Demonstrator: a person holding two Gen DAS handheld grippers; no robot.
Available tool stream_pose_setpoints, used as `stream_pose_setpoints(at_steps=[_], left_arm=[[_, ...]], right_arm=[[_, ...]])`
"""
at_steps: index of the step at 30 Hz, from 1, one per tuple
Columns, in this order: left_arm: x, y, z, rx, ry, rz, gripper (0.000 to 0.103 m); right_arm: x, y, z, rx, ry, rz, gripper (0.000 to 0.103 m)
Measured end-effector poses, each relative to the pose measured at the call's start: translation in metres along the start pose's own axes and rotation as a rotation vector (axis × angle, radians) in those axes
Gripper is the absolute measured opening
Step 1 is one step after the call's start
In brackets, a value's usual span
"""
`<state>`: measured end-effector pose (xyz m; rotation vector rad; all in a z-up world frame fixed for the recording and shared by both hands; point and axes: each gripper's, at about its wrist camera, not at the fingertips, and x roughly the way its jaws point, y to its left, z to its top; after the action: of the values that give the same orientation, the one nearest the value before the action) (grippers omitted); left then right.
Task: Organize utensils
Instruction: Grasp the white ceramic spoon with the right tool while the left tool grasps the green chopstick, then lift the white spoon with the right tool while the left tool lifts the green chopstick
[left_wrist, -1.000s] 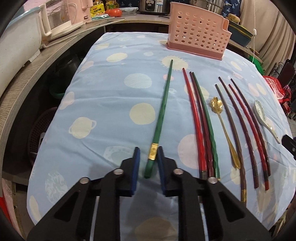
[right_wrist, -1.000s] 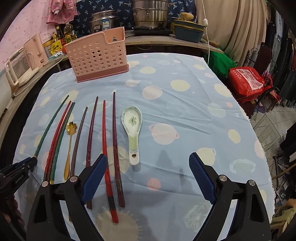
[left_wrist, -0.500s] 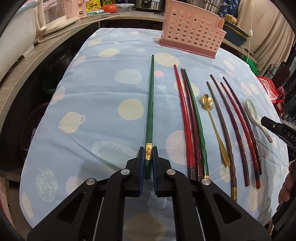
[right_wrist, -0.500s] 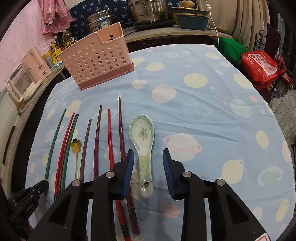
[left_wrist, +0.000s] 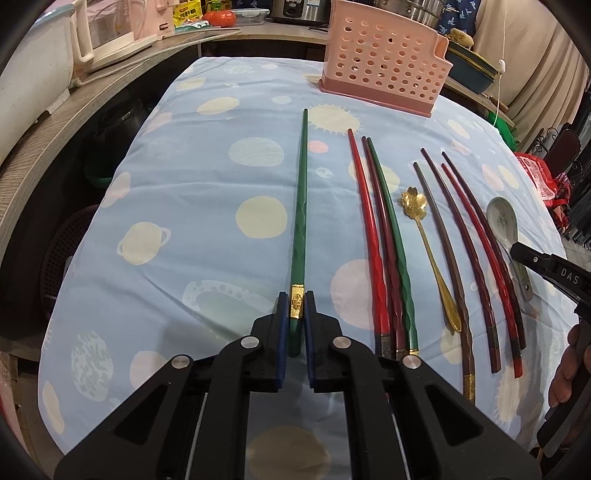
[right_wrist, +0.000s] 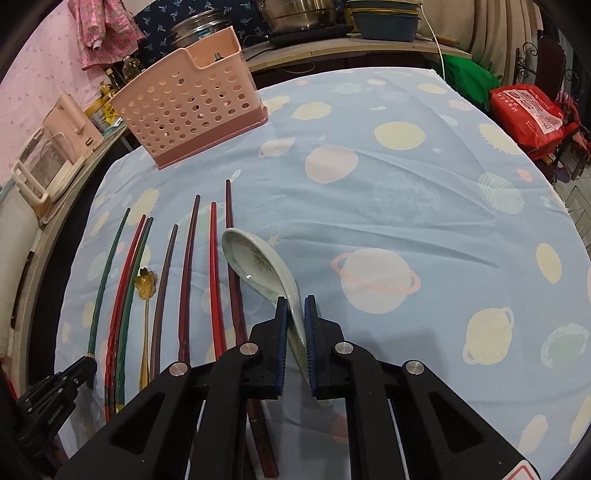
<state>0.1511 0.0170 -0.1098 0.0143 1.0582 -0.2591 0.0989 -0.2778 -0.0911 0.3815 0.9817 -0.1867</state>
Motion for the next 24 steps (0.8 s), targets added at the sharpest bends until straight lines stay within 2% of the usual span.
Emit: stream_pose_setpoints(at_steps=[13, 24], left_arm=[[-0.003, 0.000, -0.006, -0.005, -0.015, -0.002, 0.008], [-0.011, -0.001, -0.019, -0.015, -0.009, 0.002, 0.008]], right_arm=[[-0.007, 0.002, -0.017, -0.023, -0.014, 0.018, 0.009], [-0.025, -0.006, -0.039, -0.010, 0.010, 0.046, 0.011]])
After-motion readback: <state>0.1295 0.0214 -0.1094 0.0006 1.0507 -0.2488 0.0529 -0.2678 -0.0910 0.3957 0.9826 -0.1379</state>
